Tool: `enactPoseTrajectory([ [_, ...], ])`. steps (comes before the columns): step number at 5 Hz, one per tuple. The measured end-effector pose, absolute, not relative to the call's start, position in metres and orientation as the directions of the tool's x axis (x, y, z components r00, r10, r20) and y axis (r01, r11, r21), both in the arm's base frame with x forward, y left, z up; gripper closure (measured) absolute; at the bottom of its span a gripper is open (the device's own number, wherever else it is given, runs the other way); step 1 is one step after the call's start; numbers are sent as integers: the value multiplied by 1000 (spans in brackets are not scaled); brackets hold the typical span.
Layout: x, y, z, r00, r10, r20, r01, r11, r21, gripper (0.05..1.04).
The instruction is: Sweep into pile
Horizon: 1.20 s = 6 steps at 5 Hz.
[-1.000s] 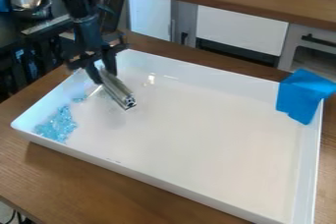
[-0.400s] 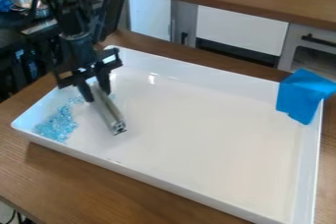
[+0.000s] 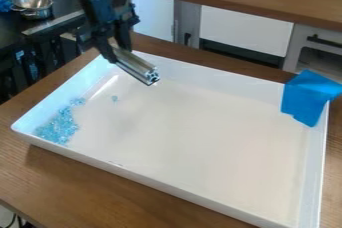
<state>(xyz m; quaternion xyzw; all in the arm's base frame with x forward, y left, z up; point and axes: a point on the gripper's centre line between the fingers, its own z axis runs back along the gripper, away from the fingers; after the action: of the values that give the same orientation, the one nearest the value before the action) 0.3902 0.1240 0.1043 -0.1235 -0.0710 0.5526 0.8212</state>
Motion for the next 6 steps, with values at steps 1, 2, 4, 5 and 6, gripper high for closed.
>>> enactPoseTrajectory([
  [1,398,116,90,389,921,5,-894,379,-239,714],
  [2,395,119,75,395,917,62,-892,399,-213,714],
  [4,377,124,46,448,888,105,-871,460,-175,714],
  [5,361,128,44,474,874,109,-858,486,-166,714],
  [6,338,137,46,497,862,99,-848,506,-158,714],
])
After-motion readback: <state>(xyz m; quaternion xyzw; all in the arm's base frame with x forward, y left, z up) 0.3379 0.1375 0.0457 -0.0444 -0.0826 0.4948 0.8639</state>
